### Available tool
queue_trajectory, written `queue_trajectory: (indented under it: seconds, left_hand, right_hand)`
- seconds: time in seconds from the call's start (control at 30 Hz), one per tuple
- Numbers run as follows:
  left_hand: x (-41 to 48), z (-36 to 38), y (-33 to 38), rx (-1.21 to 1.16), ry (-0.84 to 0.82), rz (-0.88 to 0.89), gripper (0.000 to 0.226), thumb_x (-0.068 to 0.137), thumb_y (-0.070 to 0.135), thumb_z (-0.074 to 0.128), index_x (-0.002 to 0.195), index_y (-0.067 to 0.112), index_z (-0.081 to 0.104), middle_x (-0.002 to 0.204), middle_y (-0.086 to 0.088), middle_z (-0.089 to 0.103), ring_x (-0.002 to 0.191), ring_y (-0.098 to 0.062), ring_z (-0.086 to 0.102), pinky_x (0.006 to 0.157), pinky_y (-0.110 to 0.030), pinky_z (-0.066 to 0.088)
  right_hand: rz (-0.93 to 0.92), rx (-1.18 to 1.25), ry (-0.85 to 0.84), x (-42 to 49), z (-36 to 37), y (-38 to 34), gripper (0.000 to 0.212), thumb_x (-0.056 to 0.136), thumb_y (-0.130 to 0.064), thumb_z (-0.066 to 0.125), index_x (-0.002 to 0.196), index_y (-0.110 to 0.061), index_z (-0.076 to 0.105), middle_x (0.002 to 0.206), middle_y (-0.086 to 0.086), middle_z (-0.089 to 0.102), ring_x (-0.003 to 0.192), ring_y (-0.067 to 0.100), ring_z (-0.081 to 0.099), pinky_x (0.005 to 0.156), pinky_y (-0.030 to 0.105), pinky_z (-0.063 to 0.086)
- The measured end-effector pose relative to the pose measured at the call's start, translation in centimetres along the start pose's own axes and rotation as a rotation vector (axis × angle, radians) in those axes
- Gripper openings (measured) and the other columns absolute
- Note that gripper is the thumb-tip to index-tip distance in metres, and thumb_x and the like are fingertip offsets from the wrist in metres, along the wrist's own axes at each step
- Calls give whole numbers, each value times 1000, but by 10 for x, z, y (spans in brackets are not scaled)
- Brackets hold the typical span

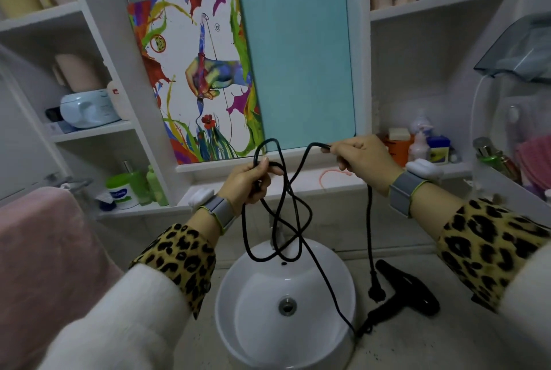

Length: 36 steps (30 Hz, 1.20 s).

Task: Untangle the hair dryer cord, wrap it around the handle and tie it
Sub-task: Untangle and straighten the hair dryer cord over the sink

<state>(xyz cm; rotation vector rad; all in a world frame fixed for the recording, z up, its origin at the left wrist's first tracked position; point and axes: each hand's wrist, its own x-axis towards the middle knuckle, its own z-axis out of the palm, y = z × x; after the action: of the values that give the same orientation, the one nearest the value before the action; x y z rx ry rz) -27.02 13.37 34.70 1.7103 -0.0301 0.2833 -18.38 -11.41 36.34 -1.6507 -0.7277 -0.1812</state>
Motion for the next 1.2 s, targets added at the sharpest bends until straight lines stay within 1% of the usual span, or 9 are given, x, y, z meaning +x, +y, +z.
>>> queue_trajectory:
  seconds: [0.17,0.27,0.33,0.4,0.5,0.63,0.8,0.97,1.2]
  left_hand:
    - [1,5,6,-150,-43,19,44,100,41,45,89,12,76,51,1,44,34,-10,30,35,-15,19]
    - [4,14,17,-304,-62,21,43,100,40,44,90,11,74,52,2,44,33,-7,31,33,-15,17]
    - [5,20,24,-375,-55,2,44,102,40,42,89,11,73,53,4,44,32,-6,30,34,-17,11]
    - [7,24,31,-420,-51,-16,43,102,41,42,90,12,71,53,5,44,32,-5,29,33,-18,9]
    - [12,31,37,-481,-56,-23,43,101,41,42,87,14,73,54,6,44,32,-4,29,28,-15,14]
    - [20,40,38,-469,-70,0,37,99,42,48,90,16,73,57,7,47,34,-4,32,31,-15,14]
    - [21,23,27,76,117,21,26,94,36,61,95,13,72,68,-1,60,57,-15,55,41,-20,23]
    - [24,23,8,378,169,31,14,83,38,75,82,24,73,76,2,68,69,-12,57,49,-20,41]
    - [29,58,-26,573,251,-70,74,67,65,76,122,18,56,96,4,64,93,-21,63,78,-34,53]
  right_hand:
    - [-136,-302,-197,-5,13,4,39,92,-27,55,61,-8,67,51,-5,59,46,9,47,53,28,39]
    - [-173,-648,-373,-10,28,11,27,91,-23,52,115,-18,64,81,-3,69,67,18,60,65,33,49]
    - [-142,-727,-520,-15,34,21,79,81,-15,58,149,-30,20,108,-8,60,76,18,60,69,39,53]
    - [-100,-701,-619,-21,36,32,104,71,-14,66,149,-40,2,118,-8,47,71,11,53,64,41,55]
    - [-67,-800,-666,-28,41,50,83,73,-27,73,144,-37,30,122,-1,40,88,14,50,70,34,50]
    - [-68,-809,-567,-30,45,60,26,87,-35,62,110,-22,65,110,1,50,90,19,51,72,29,40]
    - [78,-625,-370,-27,10,72,9,96,-32,50,94,-24,53,87,0,68,77,20,60,64,29,43]
    - [28,-537,-188,-24,-3,77,8,95,-31,52,92,-25,55,69,-2,63,66,19,61,59,29,44]
    - [42,-422,18,-25,-22,83,9,96,-33,51,93,-26,55,65,-2,62,66,19,63,65,34,49]
